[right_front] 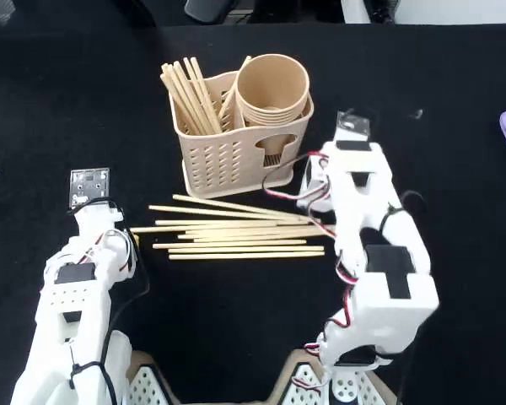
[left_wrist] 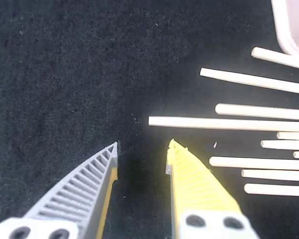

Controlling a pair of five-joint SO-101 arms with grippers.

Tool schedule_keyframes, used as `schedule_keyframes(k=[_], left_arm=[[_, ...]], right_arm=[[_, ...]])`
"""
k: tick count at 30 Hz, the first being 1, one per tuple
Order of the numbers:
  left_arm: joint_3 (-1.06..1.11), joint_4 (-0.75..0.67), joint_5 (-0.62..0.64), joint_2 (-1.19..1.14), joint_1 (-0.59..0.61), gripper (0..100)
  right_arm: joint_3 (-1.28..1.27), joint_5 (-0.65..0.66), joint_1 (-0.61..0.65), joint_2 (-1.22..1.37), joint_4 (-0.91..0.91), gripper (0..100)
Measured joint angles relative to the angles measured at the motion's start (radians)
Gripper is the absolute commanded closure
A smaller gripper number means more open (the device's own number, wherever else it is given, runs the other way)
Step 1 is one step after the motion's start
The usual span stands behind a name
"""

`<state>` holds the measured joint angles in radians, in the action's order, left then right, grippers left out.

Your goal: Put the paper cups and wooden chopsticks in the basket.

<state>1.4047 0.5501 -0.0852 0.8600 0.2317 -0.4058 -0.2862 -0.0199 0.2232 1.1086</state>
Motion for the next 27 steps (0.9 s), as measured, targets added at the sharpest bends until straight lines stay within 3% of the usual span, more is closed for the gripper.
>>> schedule_keyframes(k=[6,16,19,24,27], left_arm=[[0.000,0.000,0.000,0.000,0.000,84],[0.000,0.000,0.000,0.000,0.000,83],[0.000,0.000,0.000,0.000,0.000,83],[0.000,0.000,0.000,0.000,0.000,83],[0.000,0.000,0.000,0.000,0.000,83]], right_arm=[[-0.028,0.049,0.002,-0.028,-0.006,79.7],[-0.103,0.279,0.000,-0.295,0.000,80.0],[-0.166,0.448,0.029,-0.397,0.002,80.1],[-0.307,0.870,0.149,-0.457,0.002,80.1],[-0.347,1.013,0.213,-0.456,-0.002,80.1]])
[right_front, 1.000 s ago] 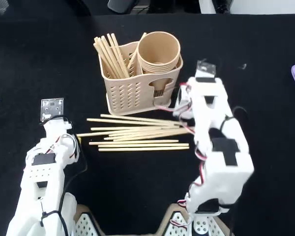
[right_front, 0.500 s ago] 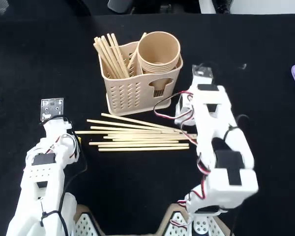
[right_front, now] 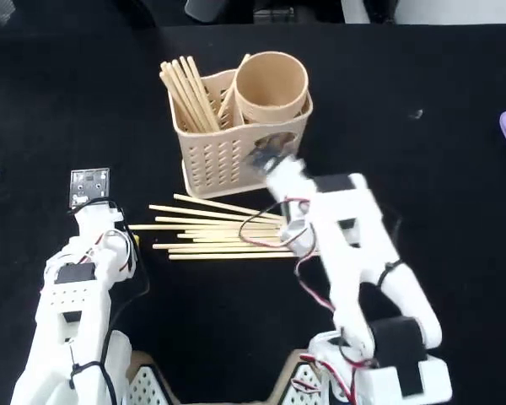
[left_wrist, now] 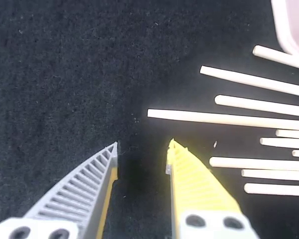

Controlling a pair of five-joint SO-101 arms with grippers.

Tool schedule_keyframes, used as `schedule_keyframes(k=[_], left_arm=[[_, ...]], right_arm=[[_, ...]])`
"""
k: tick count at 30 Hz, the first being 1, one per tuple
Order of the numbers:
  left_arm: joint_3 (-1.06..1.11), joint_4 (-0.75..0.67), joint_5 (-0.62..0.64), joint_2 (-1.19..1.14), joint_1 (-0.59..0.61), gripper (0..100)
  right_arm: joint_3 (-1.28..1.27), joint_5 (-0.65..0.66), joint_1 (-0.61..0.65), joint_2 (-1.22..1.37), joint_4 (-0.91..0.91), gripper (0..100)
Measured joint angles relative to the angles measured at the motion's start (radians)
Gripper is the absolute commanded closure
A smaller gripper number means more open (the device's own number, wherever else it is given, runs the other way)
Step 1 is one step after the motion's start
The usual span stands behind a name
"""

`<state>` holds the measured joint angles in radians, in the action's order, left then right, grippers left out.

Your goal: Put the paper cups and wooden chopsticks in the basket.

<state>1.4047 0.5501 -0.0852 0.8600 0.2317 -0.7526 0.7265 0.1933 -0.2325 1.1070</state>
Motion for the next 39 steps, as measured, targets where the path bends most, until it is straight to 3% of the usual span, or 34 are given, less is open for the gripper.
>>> schedule_keyframes(k=[6,18,21,27,39], left_arm=[[0.000,0.000,0.000,0.000,0.000,83],[0.000,0.000,0.000,0.000,0.000,83],[0.000,0.000,0.000,0.000,0.000,83],[0.000,0.000,0.000,0.000,0.000,83],[0.000,0.000,0.000,0.000,0.000,83]], right_arm=[[-0.069,0.186,0.106,0.000,0.020,79.9],[-0.178,0.298,0.141,-0.003,-0.107,80.1],[-0.206,0.308,0.144,-0.002,-0.132,81.5],[-0.210,0.308,0.141,-0.003,-0.135,99.0],[-0.206,0.259,0.141,-0.018,-0.107,98.8]])
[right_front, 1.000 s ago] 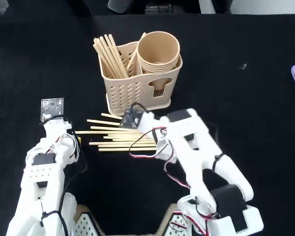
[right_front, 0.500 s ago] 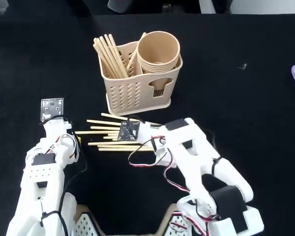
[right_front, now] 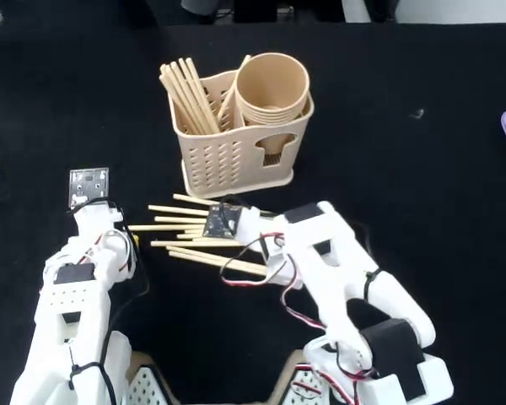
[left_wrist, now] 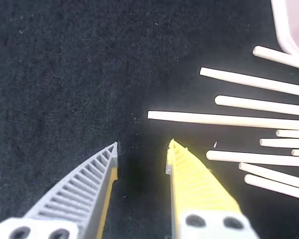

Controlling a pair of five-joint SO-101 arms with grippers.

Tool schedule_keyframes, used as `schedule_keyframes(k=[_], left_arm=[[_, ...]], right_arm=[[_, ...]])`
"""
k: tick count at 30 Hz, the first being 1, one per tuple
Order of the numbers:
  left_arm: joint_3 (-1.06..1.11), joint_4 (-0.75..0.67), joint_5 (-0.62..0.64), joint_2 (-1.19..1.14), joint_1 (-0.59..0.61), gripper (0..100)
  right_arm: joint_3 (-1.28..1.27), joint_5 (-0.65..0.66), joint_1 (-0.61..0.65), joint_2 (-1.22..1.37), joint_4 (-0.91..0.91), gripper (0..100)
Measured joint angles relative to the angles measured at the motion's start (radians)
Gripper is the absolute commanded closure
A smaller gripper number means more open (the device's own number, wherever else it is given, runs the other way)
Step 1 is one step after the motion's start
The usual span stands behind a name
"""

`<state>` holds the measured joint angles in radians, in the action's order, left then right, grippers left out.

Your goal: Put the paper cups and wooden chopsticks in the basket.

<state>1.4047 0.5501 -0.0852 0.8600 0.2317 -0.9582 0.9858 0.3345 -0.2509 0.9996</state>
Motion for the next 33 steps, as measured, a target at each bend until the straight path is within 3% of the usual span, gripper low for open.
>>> schedule_keyframes(k=[5,10,12,20,26,33], left_arm=[[0.000,0.000,0.000,0.000,0.000,83],[0.000,0.000,0.000,0.000,0.000,83],[0.000,0.000,0.000,0.000,0.000,83],[0.000,0.000,0.000,0.000,0.000,83],[0.000,0.000,0.000,0.000,0.000,83],[0.000,0.000,0.000,0.000,0.000,83]], right_arm=[[0.000,-0.003,0.003,-0.120,0.071,96.2],[-0.002,-0.003,0.003,-0.149,0.121,73.3],[-0.002,-0.003,0.023,-0.147,0.121,70.6],[0.038,-0.144,0.186,0.009,0.038,77.3],[0.124,-0.175,0.192,0.157,0.008,78.4],[0.153,-0.180,0.152,0.187,-0.014,99.0]])
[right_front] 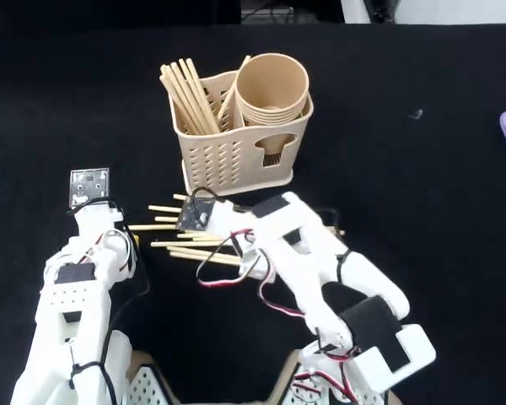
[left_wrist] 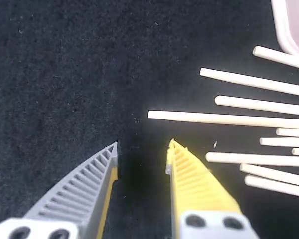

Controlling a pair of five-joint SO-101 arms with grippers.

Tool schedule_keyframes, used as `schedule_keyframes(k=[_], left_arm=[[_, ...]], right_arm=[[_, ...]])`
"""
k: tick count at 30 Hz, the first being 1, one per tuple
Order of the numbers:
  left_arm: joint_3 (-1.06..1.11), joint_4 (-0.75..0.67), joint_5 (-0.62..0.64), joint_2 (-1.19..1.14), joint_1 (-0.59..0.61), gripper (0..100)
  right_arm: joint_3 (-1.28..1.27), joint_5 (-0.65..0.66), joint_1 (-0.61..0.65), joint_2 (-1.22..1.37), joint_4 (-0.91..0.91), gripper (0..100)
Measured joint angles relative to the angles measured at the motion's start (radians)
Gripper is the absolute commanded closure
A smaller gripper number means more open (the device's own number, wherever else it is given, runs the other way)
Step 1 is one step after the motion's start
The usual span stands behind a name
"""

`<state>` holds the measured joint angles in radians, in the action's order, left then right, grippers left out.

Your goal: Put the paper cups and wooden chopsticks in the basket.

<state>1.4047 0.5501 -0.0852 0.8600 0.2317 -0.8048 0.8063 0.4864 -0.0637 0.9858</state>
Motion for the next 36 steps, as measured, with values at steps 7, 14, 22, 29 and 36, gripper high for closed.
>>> schedule_keyframes(k=[7,14,22,29,36], left_arm=[[0.000,0.000,0.000,0.000,0.000,83],[0.000,0.000,0.000,0.000,0.000,83],[0.000,0.000,0.000,0.000,0.000,83],[0.000,0.000,0.000,0.000,0.000,83],[0.000,0.000,0.000,0.000,0.000,83]], right_arm=[[-0.100,0.000,-0.009,-0.097,-0.009,98.8],[-0.256,-0.066,-0.006,-0.400,0.002,98.8],[-0.296,-0.209,-0.006,-0.789,0.003,98.7],[-0.172,-0.427,-0.008,-1.082,0.037,98.7],[-0.071,-0.649,0.009,-1.180,-0.181,98.7]])
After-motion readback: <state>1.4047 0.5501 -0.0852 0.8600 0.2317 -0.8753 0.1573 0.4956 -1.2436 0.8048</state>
